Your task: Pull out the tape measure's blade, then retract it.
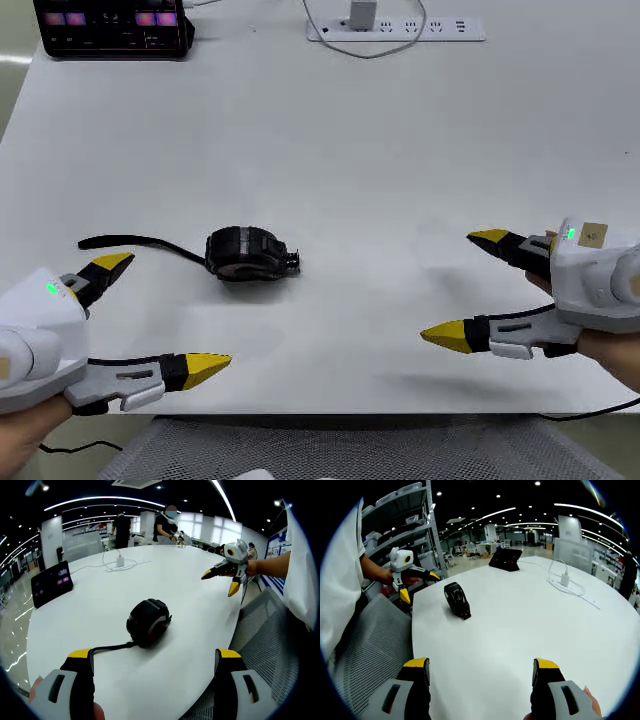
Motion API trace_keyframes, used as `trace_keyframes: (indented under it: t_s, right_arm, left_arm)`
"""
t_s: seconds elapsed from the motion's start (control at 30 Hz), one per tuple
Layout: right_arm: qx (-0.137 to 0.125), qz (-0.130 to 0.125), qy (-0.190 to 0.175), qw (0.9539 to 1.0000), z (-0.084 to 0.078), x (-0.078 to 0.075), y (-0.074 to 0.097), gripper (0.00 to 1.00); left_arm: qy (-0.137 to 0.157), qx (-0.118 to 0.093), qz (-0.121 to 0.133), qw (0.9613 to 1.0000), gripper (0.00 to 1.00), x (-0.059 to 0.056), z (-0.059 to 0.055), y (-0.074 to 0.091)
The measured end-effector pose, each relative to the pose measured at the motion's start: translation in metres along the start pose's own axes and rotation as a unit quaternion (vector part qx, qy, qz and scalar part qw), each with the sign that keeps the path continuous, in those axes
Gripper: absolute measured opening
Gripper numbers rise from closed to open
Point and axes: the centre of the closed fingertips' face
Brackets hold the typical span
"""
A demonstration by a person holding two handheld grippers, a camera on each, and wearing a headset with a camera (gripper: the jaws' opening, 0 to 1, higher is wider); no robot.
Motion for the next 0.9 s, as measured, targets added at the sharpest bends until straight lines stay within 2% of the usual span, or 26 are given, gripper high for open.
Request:
trace_keyframes:
  t_s: [0.4, 0.67, 0.73, 0.9]
  right_arm:
    - [-0.028, -0.017, -0.017, 0.9993, 0.0006, 0.0015, 0.0086, 0.83]
    - [-0.025, -0.016, -0.019, 0.9994, -0.0024, 0.004, 0.0065, 0.84]
    - [-0.021, -0.016, -0.017, 0.9995, -0.004, 0.0045, 0.0062, 0.84]
    - [-0.014, -0.014, -0.016, 0.9997, -0.0074, 0.0049, 0.007, 0.84]
  left_arm:
    - [0.0, -0.003, -0.005, 1.0, 0.99, -0.0001, -0.0001, 0.0007]
    - [0.003, -0.005, -0.006, 1.0, 0.99, -0.0003, 0.0015, 0.0014]
    - [-0.004, -0.005, -0.005, 1.0, 0.99, -0.0016, 0.0015, 0.0012]
    - [0.003, -0.006, -0.011, 0.9999, 0.99, -0.0033, 0.0011, 0.001]
Point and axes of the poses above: the centre of the closed fingertips' face, and the gripper's own axes: y roughly backward along the fingers, x roughly to its left, z roughly out of its top, and after that the axes turned 7 degrees about x, right-handed
